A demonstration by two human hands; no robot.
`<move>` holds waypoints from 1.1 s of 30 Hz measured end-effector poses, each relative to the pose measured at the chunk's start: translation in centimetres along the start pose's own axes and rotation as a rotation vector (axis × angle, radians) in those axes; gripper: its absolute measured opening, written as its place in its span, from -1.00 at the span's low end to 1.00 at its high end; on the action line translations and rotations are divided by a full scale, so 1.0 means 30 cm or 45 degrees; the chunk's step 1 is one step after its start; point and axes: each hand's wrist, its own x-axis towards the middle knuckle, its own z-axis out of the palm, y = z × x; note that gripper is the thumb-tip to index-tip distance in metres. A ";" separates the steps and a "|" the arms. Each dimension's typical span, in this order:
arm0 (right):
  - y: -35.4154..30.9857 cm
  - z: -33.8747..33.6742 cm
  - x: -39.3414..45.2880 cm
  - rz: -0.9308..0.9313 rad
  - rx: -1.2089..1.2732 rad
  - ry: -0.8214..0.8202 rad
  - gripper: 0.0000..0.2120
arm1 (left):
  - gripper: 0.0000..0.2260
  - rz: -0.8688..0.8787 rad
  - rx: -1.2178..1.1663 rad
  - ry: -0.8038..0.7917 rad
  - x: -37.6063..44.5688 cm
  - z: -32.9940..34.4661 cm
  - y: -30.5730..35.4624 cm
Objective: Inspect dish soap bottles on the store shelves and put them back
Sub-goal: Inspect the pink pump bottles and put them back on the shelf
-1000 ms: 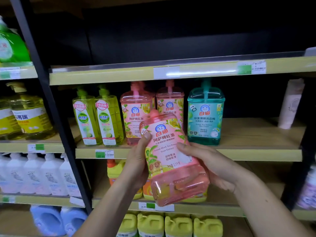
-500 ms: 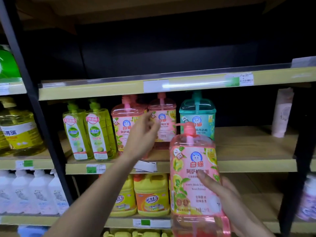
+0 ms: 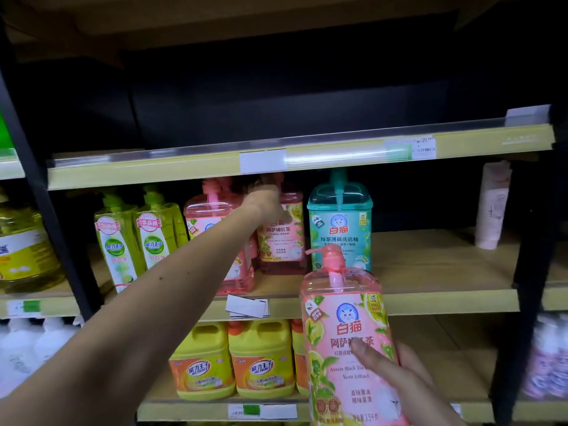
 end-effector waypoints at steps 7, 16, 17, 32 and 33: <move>-0.024 0.003 0.010 -0.037 -0.013 0.132 -0.36 | -0.25 0.033 -0.039 0.106 -0.074 0.031 -0.021; -0.022 0.006 0.011 -0.077 0.053 0.234 -0.15 | -0.16 0.231 -0.179 0.332 -0.220 0.071 -0.069; -0.023 0.006 0.008 -0.061 0.069 0.234 -0.10 | -0.20 0.258 -0.219 0.321 -0.231 0.066 -0.077; -0.204 0.071 0.082 -0.280 -0.206 0.189 -0.35 | -0.21 0.382 -0.852 0.662 -0.549 0.061 -0.247; -0.223 0.090 0.098 -0.310 -0.249 0.168 -0.35 | -0.20 0.363 -0.909 0.686 -0.579 0.038 -0.254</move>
